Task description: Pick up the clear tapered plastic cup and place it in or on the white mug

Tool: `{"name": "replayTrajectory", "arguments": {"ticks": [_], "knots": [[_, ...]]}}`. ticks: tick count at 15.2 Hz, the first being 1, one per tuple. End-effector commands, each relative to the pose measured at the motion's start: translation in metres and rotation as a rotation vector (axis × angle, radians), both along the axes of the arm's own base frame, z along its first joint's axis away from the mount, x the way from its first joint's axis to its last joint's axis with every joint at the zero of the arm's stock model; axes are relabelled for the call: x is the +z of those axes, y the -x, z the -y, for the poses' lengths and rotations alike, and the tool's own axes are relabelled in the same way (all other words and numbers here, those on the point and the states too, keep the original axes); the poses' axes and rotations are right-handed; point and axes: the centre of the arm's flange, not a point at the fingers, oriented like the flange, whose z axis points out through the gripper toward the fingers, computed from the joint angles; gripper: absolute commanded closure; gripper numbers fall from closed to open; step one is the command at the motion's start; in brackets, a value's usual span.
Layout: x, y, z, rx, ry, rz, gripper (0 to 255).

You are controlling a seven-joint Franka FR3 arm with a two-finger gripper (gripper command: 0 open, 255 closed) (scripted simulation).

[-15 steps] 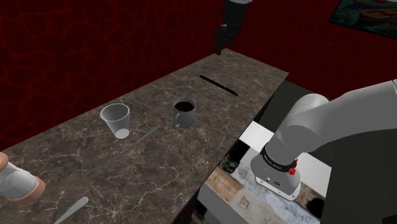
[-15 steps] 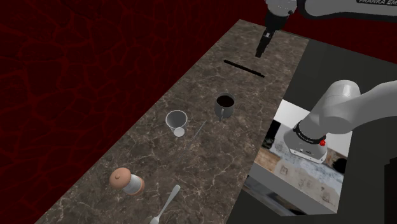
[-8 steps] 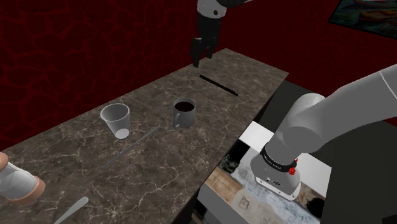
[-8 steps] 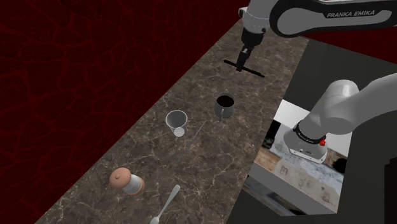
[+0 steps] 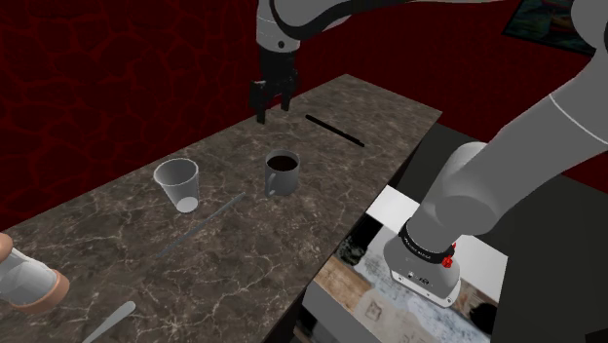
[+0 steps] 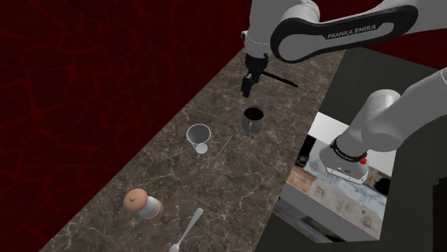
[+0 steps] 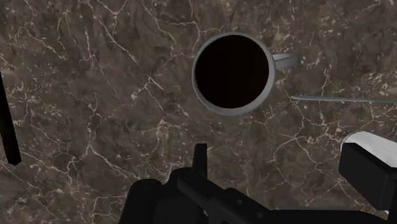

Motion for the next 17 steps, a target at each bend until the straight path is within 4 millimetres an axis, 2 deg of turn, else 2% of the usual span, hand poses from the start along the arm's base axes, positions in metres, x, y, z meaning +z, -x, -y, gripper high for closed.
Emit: {"name": "replayTrajectory", "arguments": {"ticks": [1, 16, 17], "knots": [[-0.012, -0.013, -0.019, -0.002, -0.013, -0.009, 0], [-0.095, -0.103, -0.167, -0.007, -0.106, -0.078, 0], [-0.097, -0.105, -0.17, -0.007, -0.108, -0.08, 0]]}}
